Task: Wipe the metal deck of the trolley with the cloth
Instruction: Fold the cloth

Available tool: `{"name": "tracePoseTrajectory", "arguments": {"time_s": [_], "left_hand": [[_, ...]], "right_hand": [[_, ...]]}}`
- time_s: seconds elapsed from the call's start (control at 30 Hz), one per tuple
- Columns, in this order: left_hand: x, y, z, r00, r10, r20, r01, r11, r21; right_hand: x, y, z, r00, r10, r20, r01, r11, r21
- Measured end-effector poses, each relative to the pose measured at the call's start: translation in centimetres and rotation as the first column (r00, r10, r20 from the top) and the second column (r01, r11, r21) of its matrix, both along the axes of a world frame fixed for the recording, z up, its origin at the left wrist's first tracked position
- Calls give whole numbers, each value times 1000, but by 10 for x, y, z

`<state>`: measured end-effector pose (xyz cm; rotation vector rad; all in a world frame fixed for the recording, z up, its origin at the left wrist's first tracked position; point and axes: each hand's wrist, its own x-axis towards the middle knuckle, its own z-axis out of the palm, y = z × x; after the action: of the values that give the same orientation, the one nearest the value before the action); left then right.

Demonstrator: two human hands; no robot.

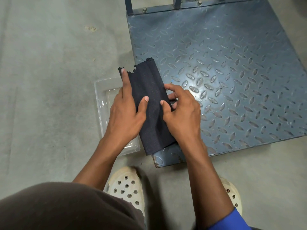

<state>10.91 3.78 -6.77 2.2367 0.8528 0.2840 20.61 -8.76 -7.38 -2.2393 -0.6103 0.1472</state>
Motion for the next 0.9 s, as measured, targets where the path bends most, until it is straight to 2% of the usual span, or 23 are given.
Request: {"name": "tracePoseTrajectory", "arguments": {"time_s": [0.07,0.17,0.3,0.47,0.57,0.67,0.73,0.8,0.9], "left_hand": [[2,-3,1,996,-76,38,76,997,12],[9,-4,-3,973,-223,52,213,965,151],[17,-4,-14,955,-230,-189,280,910,306],[15,-7,-16,945,-209,-252,300,861,410],[12,-8,-15,959,-188,-213,254,904,344],[7,-6,-13,980,-154,-127,175,968,181],[4,-4,-10,992,-109,-65,114,991,76],[0,0,-10,998,-42,-52,42,999,5],[-3,8,-15,1000,-11,-10,11,1000,10]], "right_hand": [[-1,0,1,997,-76,-7,76,989,126],[1,-5,5,966,-251,61,228,938,260],[14,-16,5,972,-235,24,228,959,169],[19,-20,7,977,-212,-11,212,973,93],[16,-16,8,981,-183,-62,188,980,68],[12,-7,8,987,-87,-135,102,989,105],[10,-2,9,992,-12,-127,29,990,135],[11,1,10,994,-19,-109,33,991,132],[11,1,9,993,-81,-89,88,994,71]]}}
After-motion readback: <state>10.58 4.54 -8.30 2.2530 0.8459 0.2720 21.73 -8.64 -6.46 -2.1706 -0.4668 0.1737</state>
